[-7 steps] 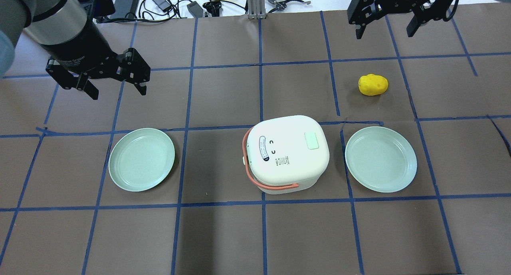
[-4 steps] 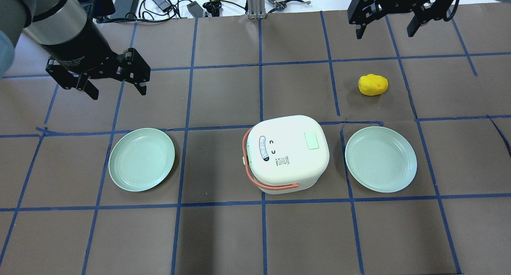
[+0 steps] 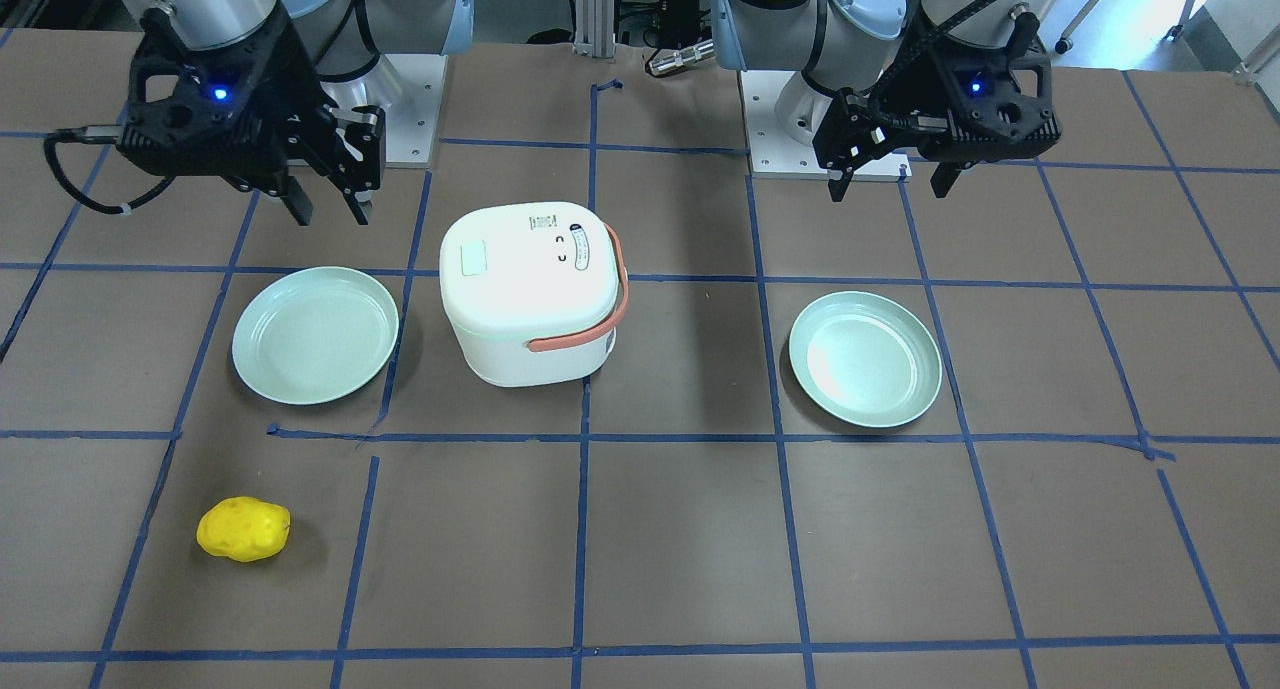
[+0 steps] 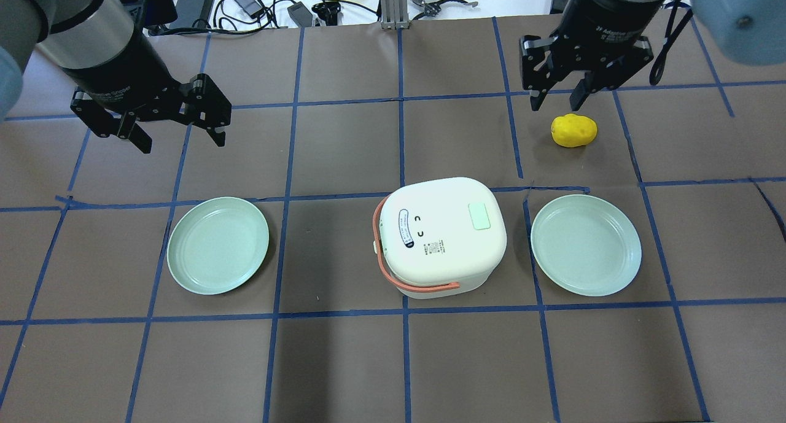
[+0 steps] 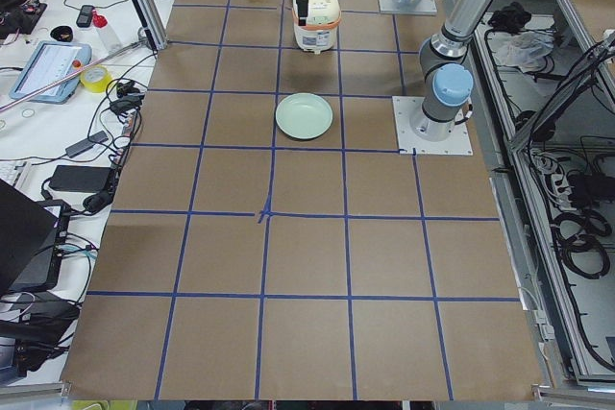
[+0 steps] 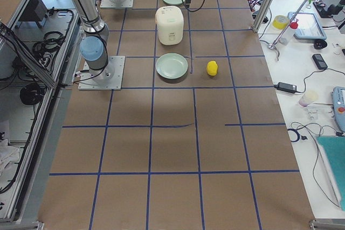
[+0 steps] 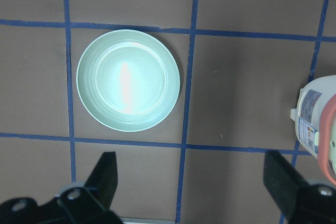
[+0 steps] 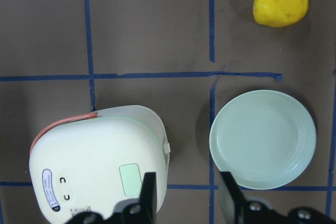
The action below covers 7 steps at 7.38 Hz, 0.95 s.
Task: Press rice cooker button
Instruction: 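Move the right gripper down onto the rice cooker's pale green button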
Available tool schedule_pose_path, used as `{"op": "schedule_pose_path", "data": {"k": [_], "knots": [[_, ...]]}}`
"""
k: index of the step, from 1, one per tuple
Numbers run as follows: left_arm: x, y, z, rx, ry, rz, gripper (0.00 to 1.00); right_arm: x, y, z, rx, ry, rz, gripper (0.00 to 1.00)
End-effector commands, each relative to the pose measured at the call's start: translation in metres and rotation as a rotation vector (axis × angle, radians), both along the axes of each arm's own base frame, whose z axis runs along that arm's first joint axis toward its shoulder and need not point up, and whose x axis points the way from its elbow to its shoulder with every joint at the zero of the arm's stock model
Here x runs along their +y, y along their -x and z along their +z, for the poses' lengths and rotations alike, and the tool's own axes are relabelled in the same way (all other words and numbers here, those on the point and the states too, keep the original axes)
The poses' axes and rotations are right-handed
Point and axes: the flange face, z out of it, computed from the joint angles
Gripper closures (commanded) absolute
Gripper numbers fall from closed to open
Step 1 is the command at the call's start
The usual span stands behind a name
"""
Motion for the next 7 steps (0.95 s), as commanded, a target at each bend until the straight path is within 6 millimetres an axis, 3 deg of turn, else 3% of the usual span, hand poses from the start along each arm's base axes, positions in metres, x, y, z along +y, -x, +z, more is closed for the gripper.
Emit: {"op": "schedule_pose_path", "data": {"k": [1,2,4,7], "knots": [[0.0,0.0,0.0,0.0,0.0,-0.001,0.0,0.018,-0.031,-0.03,-0.023,-0.072,0.033,1.0],[0.0,0.0,0.0,0.0,0.0,-0.001,0.0,0.022,-0.035,-0.043,-0.013,-0.107,-0.008,1.0],[0.0,0.0,0.0,0.0,0.0,-0.001,0.0,0.04,-0.047,-0.093,0.028,-0.168,-0.053,1.0],[0.0,0.0,0.0,0.0,0.0,-0.001,0.0,0.047,-0.089,-0.123,0.045,-0.173,-0.05,1.0]]}}
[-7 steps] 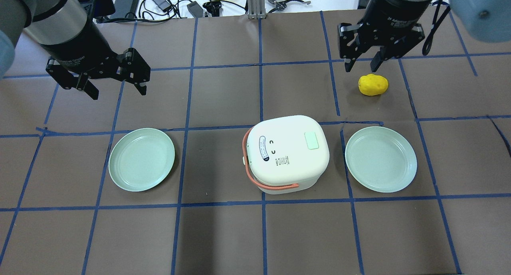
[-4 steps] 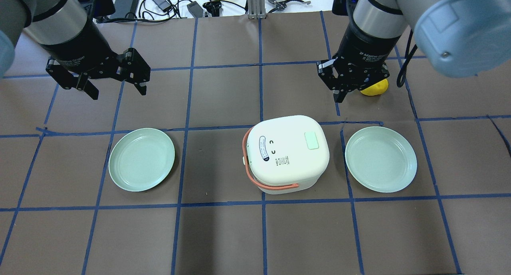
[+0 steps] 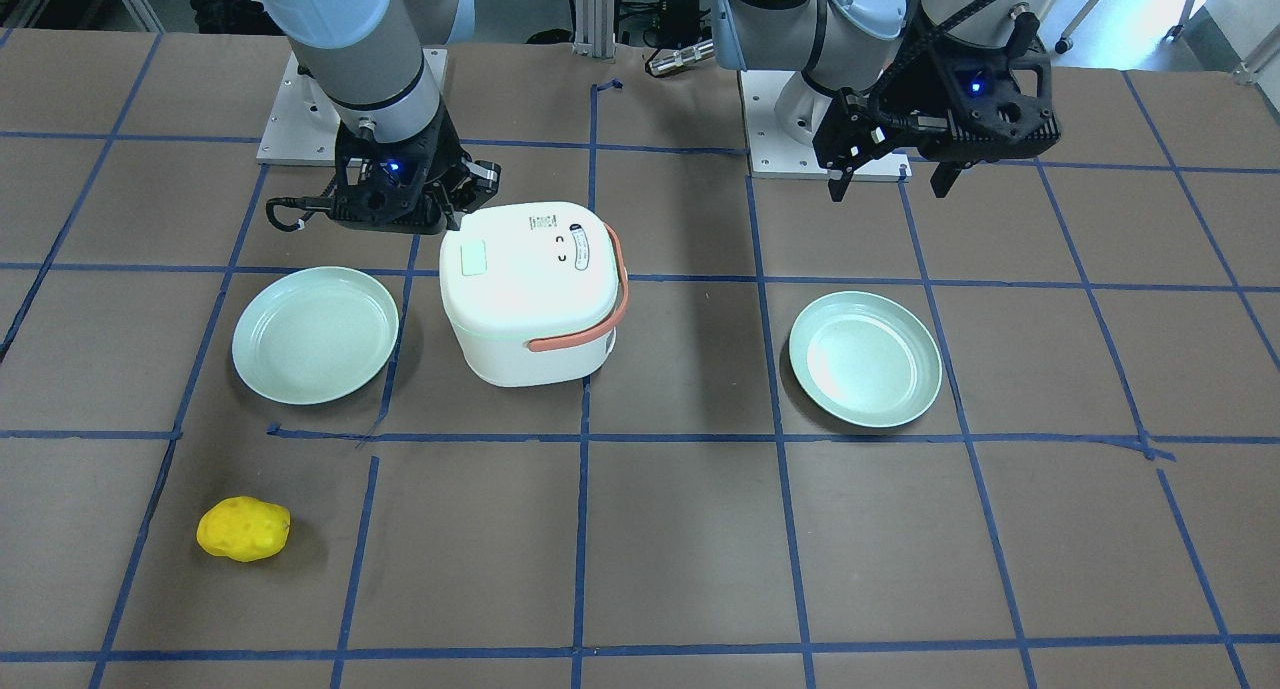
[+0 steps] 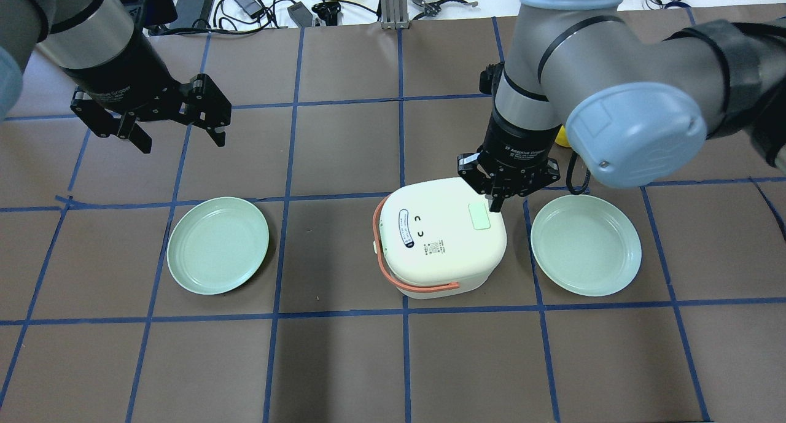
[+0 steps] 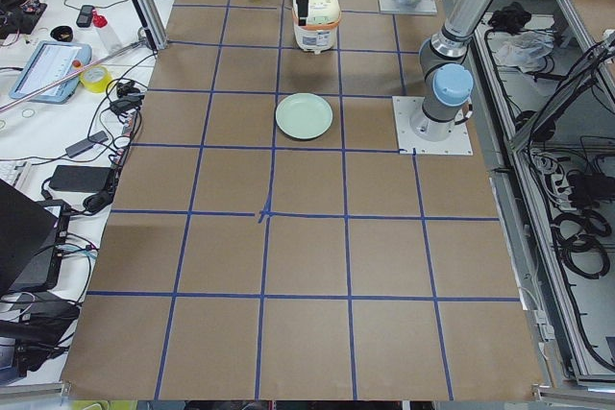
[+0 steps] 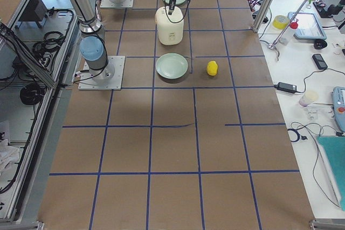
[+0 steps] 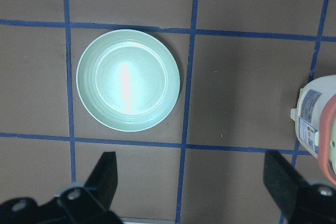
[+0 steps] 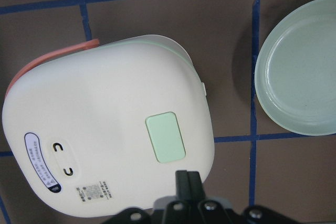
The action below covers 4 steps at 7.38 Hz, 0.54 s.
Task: Press rice cooker button
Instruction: 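Press the green button with the right gripper to pop the lid open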
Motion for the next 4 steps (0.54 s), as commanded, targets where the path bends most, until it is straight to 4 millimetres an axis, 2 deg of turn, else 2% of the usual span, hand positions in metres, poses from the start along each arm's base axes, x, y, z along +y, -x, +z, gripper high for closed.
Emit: {"op": "schedule_pose_path", "data": {"k": [1,4], "knots": [[0.0,0.0,0.0,0.0,0.0,0.001,0.0,-0.0029,-0.0231,-0.024,0.013,-0.004,0.017,1.0],[0.0,0.0,0.0,0.0,0.0,0.0,0.0,-0.0081,-0.0192,-0.0275,0.059,0.016,0.026,1.0]]}}
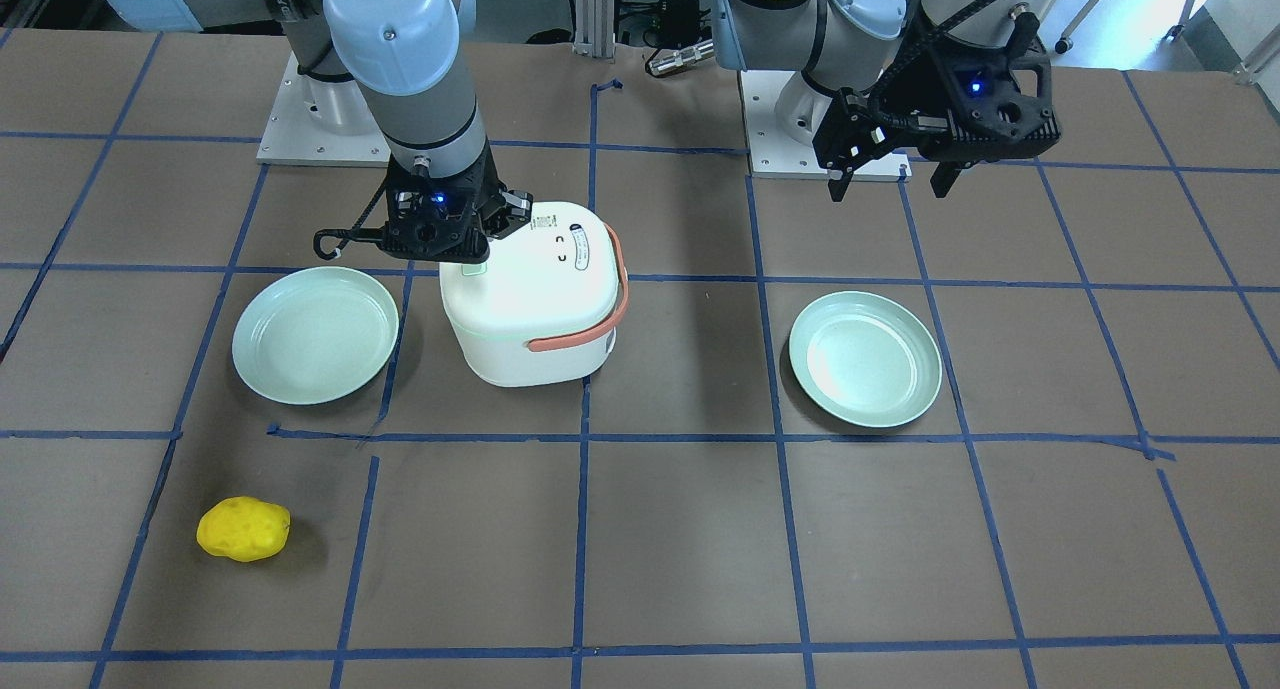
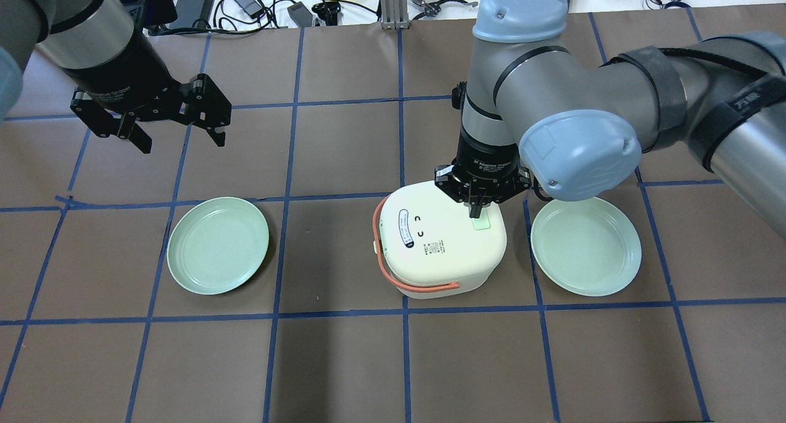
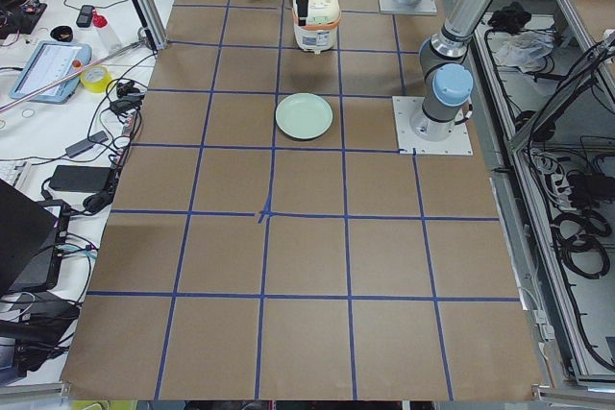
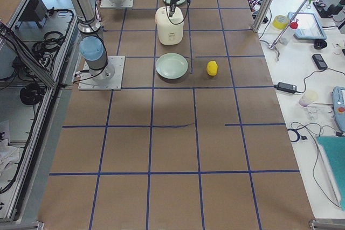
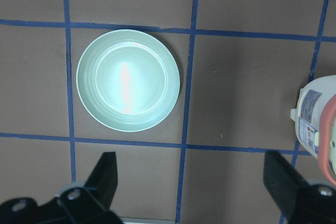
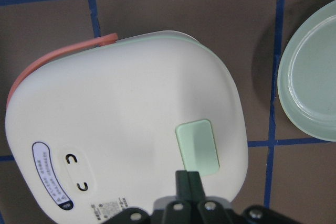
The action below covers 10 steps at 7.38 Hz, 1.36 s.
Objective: Press rice cooker button
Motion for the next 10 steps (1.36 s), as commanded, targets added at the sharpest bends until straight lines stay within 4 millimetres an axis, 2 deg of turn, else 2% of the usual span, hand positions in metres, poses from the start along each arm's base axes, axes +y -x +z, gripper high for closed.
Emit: {"op": "schedule_pose_path", "data": {"k": [1,6,7,8,10], "knots": [[0.0,0.0,0.0,0.0,0.0,0.001,0.0,-0.001,0.002,-0.003,0.027,0.003,0.004,1.0],[0.0,0.0,0.0,0.0,0.0,0.001,0.0,0.0,0.003,-0.03,0.033,-0.033,0.011,1.0],[0.0,0.0,0.0,0.0,0.0,-0.001,0.0,-0.004,0.003,-0.023,0.038,-0.019,0.017,0.86],[0.0,0.0,0.0,0.0,0.0,0.001,0.0,-0.006,0.004,-0.003,0.04,0.022,0.02,0.01],[0.0,0.0,0.0,0.0,0.0,0.001,0.0,-0.016,0.005,0.09,0.014,0.103,0.02,0.0]]}}
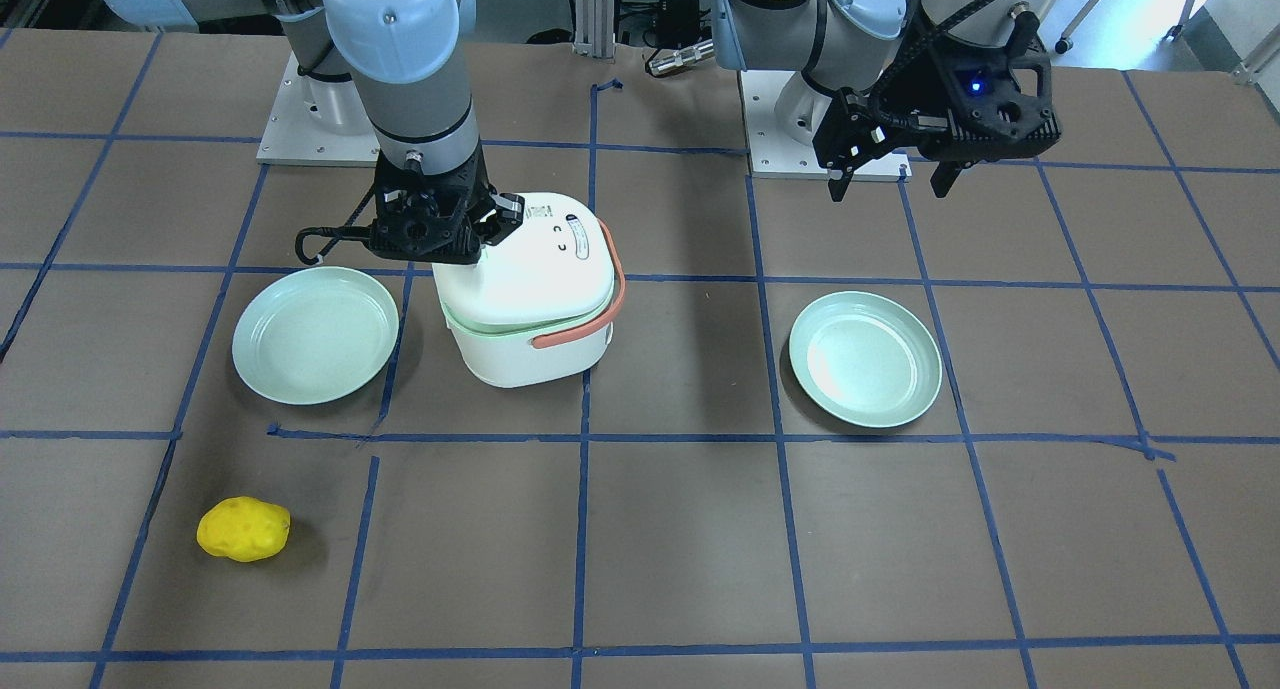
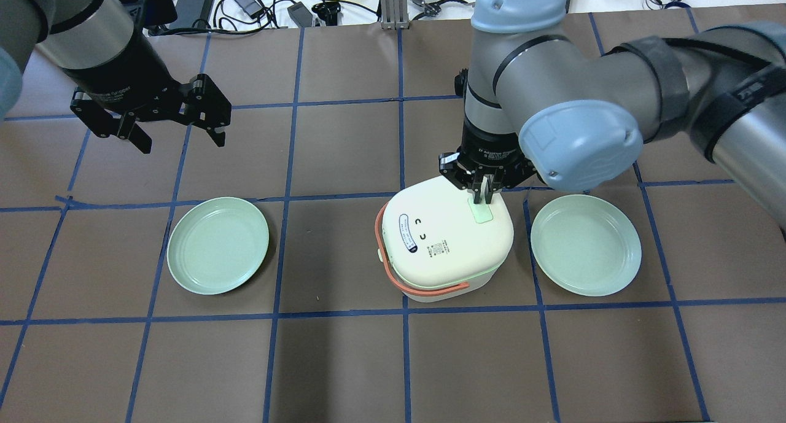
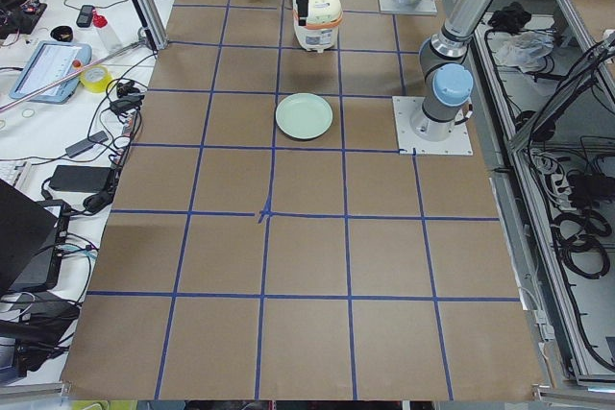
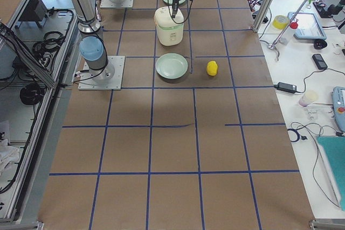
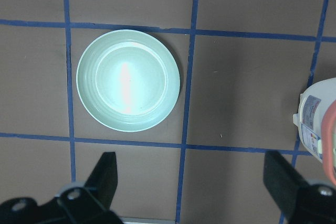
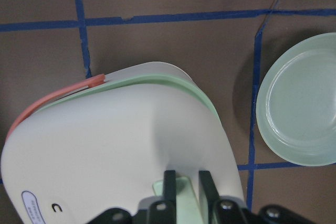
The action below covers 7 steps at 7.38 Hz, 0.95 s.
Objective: Press rice cooker button
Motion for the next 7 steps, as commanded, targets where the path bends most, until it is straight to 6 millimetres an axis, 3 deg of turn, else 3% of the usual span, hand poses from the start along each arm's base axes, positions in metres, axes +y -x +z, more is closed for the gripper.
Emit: {"op": "schedule_pose_path", "data": {"k": [1,2,3,4,7], "knots": [[0.0,0.0,0.0,0.0,0.0,-0.001,0.0,-0.005,0.005,0.092,-0.003,0.034,0.008,0.0],[0.0,0.0,0.0,0.0,0.0,-0.001,0.0,-0.011,0.015,0.113,-0.005,0.057,0.011,0.0],[0.0,0.0,0.0,0.0,0.0,-0.001,0.0,-0.022,0.038,0.124,0.005,0.082,0.007,0.0],[0.0,0.0,0.0,0.0,0.0,-0.001,0.0,-0.03,0.061,0.133,0.053,0.11,0.097,0.0],[0.0,0.0,0.0,0.0,0.0,-0.001,0.0,-0.059,0.123,0.146,0.047,0.21,0.048,0.0]]}}
